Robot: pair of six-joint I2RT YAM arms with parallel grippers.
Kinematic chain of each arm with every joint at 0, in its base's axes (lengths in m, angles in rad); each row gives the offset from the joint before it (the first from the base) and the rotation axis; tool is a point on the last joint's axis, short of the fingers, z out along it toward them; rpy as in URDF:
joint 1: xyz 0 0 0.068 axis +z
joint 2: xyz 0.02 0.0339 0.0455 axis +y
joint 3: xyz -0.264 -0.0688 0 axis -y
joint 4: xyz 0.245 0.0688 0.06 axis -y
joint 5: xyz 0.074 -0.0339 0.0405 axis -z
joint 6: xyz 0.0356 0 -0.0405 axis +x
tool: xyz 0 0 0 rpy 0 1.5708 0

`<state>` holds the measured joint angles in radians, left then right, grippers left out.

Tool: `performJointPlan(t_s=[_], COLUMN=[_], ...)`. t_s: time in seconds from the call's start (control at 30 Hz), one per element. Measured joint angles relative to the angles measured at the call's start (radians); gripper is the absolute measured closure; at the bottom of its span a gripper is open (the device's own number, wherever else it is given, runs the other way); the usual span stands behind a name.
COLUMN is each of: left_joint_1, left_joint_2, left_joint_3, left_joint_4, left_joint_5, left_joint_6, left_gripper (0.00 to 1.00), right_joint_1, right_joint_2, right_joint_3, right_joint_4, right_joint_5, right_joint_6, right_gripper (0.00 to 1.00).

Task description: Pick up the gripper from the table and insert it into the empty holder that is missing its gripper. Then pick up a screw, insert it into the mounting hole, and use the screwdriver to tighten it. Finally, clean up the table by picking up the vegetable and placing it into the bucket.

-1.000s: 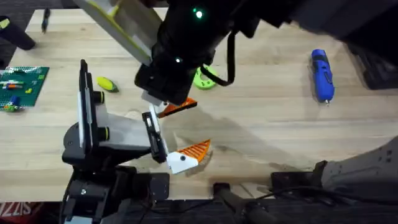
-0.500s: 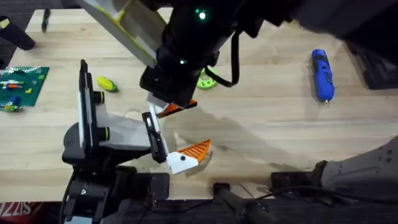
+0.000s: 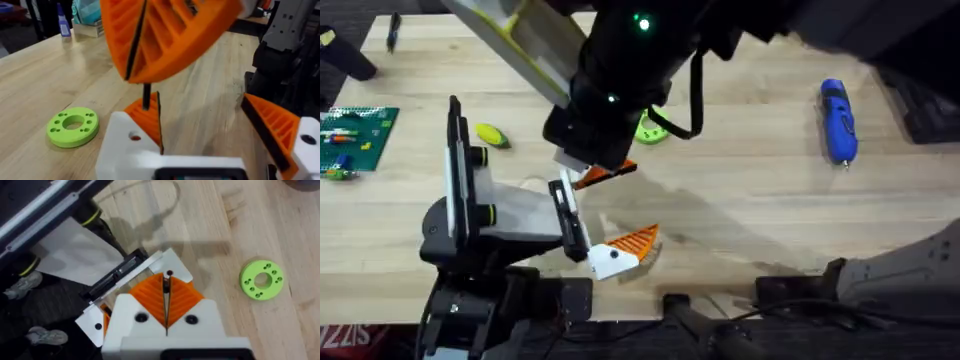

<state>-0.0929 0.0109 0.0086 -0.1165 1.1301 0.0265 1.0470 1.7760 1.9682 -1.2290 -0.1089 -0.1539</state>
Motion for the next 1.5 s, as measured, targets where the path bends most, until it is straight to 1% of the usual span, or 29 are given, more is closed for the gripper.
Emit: performJointPlan(t_s=[0.47, 1.27, 1.5], left_joint_1=[0.0, 0.0, 0.0], left_joint_2=[0.0, 0.0, 0.0], left_joint_3=[0.0, 0.0, 0.0], left_joint_4=[0.0, 0.0, -0.001], left_joint_5=[0.0, 0.0, 0.003], left_joint_6=[0.0, 0.0, -0.003], left_gripper=[0.015, 0.015, 0.015], right_joint_1=[0.0, 0.0, 0.0], right_joint_2=[0.0, 0.029, 0.061], right_joint_3=[-0.001, -0.008, -0.008], right_joint_4=[0.003, 0.002, 0.011], right_joint_5=[-0.023, -0.011, -0.01], right_joint_6=[0.0, 0.0, 0.0], right_gripper=[0.995, 0.995, 0.995])
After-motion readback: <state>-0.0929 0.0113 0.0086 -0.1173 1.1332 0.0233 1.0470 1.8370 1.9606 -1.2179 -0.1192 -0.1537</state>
